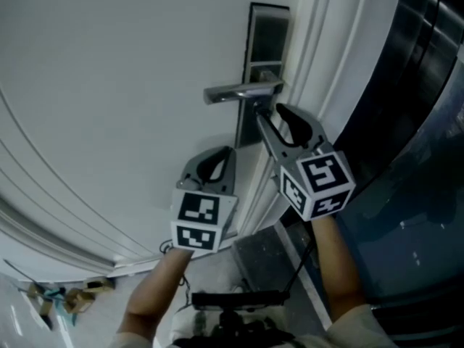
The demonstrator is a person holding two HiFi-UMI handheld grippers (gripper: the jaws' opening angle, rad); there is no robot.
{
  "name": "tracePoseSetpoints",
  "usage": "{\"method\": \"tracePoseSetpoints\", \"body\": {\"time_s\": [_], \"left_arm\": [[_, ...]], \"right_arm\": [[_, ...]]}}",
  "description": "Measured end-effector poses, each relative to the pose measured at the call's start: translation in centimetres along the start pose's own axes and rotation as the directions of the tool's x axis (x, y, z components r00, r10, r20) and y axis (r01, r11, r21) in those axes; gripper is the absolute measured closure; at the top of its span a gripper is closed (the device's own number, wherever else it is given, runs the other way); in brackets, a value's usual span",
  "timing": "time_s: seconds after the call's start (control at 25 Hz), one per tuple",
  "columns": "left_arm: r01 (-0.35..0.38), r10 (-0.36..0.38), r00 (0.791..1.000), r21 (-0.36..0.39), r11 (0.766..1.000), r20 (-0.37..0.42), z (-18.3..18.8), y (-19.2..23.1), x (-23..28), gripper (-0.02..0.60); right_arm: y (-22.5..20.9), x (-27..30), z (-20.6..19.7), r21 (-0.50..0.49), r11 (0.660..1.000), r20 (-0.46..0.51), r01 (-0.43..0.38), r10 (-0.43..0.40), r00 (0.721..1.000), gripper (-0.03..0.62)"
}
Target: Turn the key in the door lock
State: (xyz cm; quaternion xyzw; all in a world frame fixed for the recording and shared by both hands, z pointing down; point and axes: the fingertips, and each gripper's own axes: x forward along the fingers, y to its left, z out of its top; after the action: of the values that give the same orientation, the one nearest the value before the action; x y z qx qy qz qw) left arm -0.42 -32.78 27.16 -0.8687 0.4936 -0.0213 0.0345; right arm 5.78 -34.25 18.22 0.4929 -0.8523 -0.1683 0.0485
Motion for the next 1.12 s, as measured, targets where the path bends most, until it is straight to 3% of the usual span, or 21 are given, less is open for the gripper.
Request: {"method": "tracePoseSetpoints", "body": {"time_s": [0.08, 0.24, 0.48, 0.6, 0.84, 0.92, 1.04, 1.12], "left_arm": [[0.002, -0.002, 1.000, 0.000, 1.000, 0.001, 0.0, 0.0, 0.1, 0.555], [-0.003, 0.003, 1.000, -0.002, 1.000, -0.002, 0.0, 0.2, -0.1, 0.555], [-0.012, 0.012, 1.000, -0.003, 1.000, -0.004, -0.1, 0.7, -0.2, 0.555], [-0.014, 0.014, 1.000, -0.003, 1.000, -0.003, 0.0, 0.8, -0.2, 0.555], [-0.017, 0.017, 1.000, -0.003, 1.000, 0.000, 0.2, 1.1, -0.3, 0.555], [-0.015, 0.015, 1.000, -0.003, 1.000, -0.001, 0.2, 1.1, -0.4, 0.555], [-0.012, 0.012, 1.000, 0.000, 1.000, -0.002, 0.2, 1.0, -0.4, 0.555], [-0.010, 0.010, 1.000, 0.000, 1.000, -0.003, 0.1, 1.0, -0.3, 0.555]], "right_arm": [[0.8, 0.3, -0.2, -0.161, 0.987, -0.035, 0.002, -0.008, 0.999, 0.444], [1.5, 0.8, -0.9, -0.366, 0.931, -0.088, 0.008, -0.043, 0.995, 0.444], [1.5, 1.7, -1.9, -0.586, 0.810, -0.133, 0.009, -0.107, 0.985, 0.441], [1.7, 2.1, -2.1, -0.629, 0.777, -0.139, 0.006, -0.121, 0.983, 0.466], [1.6, 2.4, -1.8, -0.586, 0.810, -0.139, 0.007, -0.109, 0.984, 0.517], [1.5, 2.4, -1.9, -0.522, 0.853, -0.153, 0.003, -0.097, 0.984, 0.566], [1.1, 2.4, -1.6, -0.332, 0.943, -0.157, -0.012, -0.043, 0.987, 0.572], [0.8, 2.4, -1.5, -0.223, 0.975, -0.152, -0.022, -0.012, 0.988, 0.571]]}}
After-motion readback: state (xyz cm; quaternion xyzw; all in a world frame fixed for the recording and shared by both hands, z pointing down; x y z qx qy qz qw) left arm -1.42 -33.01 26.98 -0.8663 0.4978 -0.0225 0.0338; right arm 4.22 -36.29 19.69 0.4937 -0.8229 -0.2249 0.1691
